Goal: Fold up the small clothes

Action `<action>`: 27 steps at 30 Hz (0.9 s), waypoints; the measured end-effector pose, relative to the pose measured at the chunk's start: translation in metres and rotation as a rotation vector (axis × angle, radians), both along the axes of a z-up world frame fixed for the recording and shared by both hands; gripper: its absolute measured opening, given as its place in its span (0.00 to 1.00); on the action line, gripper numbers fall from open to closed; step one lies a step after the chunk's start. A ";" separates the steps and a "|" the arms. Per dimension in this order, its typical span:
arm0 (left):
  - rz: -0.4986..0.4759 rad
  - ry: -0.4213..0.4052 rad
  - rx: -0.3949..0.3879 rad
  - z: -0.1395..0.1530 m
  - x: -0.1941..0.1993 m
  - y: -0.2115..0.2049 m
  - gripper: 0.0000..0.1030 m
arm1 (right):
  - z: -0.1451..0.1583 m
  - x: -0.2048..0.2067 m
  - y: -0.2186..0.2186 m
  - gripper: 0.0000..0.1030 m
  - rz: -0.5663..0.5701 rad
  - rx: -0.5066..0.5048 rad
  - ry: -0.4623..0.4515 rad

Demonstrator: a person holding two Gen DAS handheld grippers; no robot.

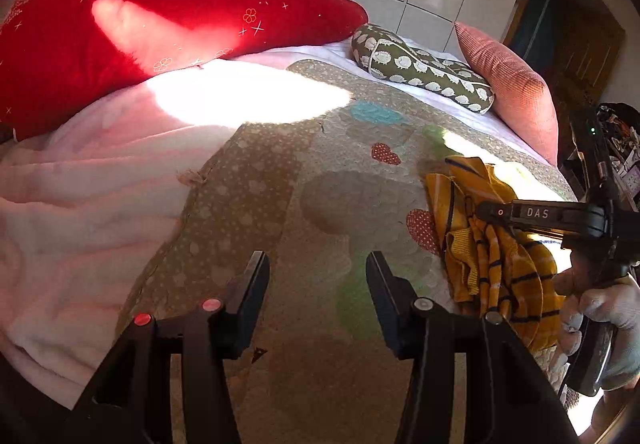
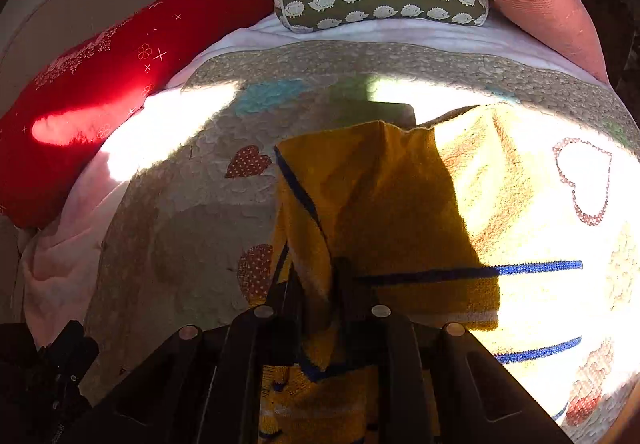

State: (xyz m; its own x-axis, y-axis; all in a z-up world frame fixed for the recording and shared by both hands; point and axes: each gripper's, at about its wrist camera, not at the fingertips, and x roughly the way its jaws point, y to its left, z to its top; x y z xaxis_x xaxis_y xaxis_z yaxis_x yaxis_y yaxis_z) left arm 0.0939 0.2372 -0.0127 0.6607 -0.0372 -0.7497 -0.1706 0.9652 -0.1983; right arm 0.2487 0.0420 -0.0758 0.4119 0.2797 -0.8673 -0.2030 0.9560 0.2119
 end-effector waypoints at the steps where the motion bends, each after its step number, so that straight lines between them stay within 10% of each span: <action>1: 0.003 0.004 0.001 -0.001 -0.001 0.000 0.48 | -0.006 0.000 0.006 0.45 0.041 -0.010 0.006; 10: 0.013 -0.009 0.004 0.002 -0.012 0.000 0.50 | 0.081 -0.036 -0.015 0.55 0.149 0.214 -0.151; 14: 0.015 -0.016 0.019 0.006 -0.019 -0.002 0.51 | 0.043 -0.037 -0.026 0.21 0.023 0.037 -0.090; 19: 0.024 -0.023 0.036 0.010 -0.024 -0.003 0.53 | -0.011 -0.060 -0.013 0.25 0.055 0.118 -0.012; 22: 0.028 -0.027 0.039 0.012 -0.023 -0.004 0.54 | -0.005 -0.067 0.002 0.44 0.134 0.096 -0.055; 27: 0.027 -0.040 0.071 0.013 -0.026 -0.014 0.59 | 0.028 -0.093 -0.027 0.44 0.086 0.264 -0.157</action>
State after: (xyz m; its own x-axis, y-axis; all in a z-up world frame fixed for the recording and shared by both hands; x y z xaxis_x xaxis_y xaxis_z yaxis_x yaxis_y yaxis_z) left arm 0.0677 0.2236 0.0004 0.6903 0.0333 -0.7228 -0.1904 0.9721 -0.1370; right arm 0.1554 0.0148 -0.0479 0.4999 0.5261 -0.6880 -0.3302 0.8502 0.4101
